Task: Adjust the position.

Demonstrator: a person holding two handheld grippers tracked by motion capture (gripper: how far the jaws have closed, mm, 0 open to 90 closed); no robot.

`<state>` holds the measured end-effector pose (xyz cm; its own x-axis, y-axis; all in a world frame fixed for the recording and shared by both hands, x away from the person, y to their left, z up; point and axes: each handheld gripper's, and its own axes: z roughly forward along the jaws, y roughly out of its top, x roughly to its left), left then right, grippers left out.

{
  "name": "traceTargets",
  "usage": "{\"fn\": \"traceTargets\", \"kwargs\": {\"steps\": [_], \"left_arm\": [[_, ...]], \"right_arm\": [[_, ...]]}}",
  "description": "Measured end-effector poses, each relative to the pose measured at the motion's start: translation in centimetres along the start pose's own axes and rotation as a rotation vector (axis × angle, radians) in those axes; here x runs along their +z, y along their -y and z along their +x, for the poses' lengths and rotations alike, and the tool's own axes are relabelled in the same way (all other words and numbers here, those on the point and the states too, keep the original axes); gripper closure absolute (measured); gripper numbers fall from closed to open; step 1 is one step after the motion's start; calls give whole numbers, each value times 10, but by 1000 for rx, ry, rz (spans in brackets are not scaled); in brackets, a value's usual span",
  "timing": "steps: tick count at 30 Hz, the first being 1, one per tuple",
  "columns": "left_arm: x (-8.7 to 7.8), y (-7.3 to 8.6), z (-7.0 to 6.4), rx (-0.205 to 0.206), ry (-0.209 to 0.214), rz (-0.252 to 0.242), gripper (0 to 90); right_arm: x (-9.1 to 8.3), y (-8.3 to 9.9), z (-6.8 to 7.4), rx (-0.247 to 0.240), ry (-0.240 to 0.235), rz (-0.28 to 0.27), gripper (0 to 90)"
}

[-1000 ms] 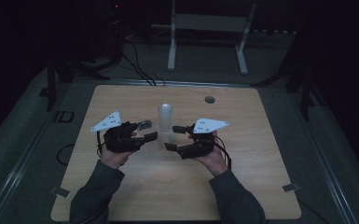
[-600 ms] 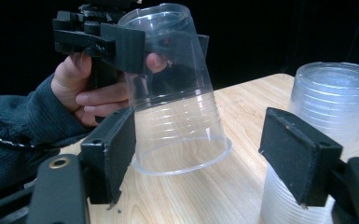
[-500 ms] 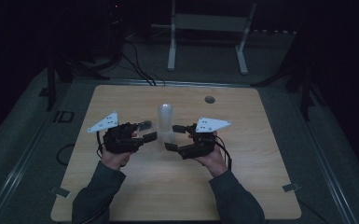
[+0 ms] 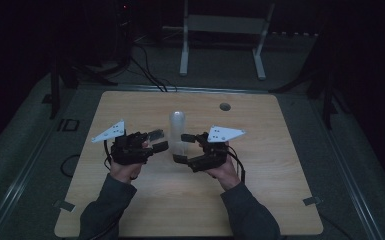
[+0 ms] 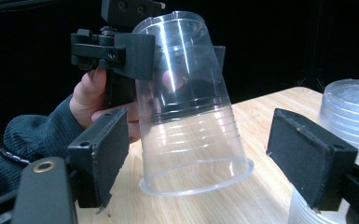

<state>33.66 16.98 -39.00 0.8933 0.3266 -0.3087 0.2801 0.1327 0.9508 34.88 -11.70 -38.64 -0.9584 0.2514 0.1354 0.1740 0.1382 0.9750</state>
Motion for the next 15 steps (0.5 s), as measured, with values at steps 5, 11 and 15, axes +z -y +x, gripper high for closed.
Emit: {"fn": "traceTargets", "kwargs": {"steps": [5, 11, 15], "left_arm": [[-1, 0, 0, -18, 20, -25, 412], [0, 1, 0, -33, 36, -42, 412], [2, 2, 0, -38, 45, -43, 412]], "right_arm": [[2, 0, 0, 5, -11, -13, 204], [5, 0, 1, 12, -28, -24, 204], [7, 0, 2, 12, -39, -19, 200]]}}
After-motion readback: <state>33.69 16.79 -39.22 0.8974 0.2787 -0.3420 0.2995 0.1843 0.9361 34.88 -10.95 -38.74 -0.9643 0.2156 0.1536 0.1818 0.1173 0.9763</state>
